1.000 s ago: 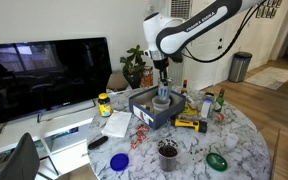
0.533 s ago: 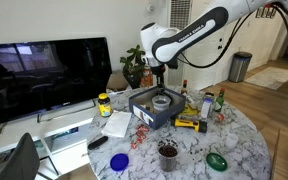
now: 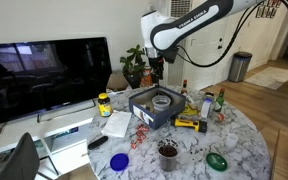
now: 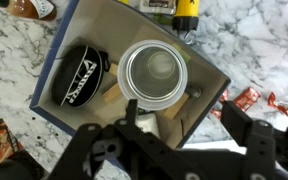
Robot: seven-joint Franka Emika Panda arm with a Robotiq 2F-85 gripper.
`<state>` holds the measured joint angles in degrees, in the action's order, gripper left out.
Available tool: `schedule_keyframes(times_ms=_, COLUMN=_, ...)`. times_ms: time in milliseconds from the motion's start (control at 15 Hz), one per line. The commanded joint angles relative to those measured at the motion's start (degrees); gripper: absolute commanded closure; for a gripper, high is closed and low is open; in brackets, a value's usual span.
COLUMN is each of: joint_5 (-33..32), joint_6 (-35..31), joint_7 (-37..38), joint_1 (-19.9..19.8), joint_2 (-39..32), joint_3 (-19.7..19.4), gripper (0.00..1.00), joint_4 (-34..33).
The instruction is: Put the black and yellow torch on the table then put the silver cup inside the clear cup in the box.
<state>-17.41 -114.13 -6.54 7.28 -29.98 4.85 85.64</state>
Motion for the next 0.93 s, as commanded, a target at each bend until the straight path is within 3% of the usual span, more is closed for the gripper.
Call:
schedule_keyframes(times_ms=0, joint_5=6.6, joint_6=-0.6, joint_7=6.6, joint_1=-0.5, joint_2=6.7, joint_3=-0.2, gripper=0.0, joint_4=5.1)
schedule_keyframes(times_ms=333, joint_5=13.3, joint_6=-3.7, joint_7=16.1, joint_1=-0.9, joint_2=13.9, joint_3=-0.8, gripper=0.0, joint_4=10.4)
schedule_keyframes(times_ms=533, joint_5=12.2, joint_6=-5.4, joint_7=20.5, joint_1=-0.4, joint_2=17.1, joint_3=-1.7, gripper=0.0, joint_4=13.6)
schedule_keyframes(times_ms=600, joint_5=12.3, joint_6=-2.6, joint_7=17.6, joint_1=-0.5, joint_2=13.4, joint_3=-1.2, gripper=0.0, joint_4=8.0)
schedule_keyframes(times_ms=867, joint_5=12.2, joint_6=-3.6, joint_7=19.1, joint_1=-0.6, joint_2=15.5, joint_3=-1.4, gripper=0.0, joint_4=10.7)
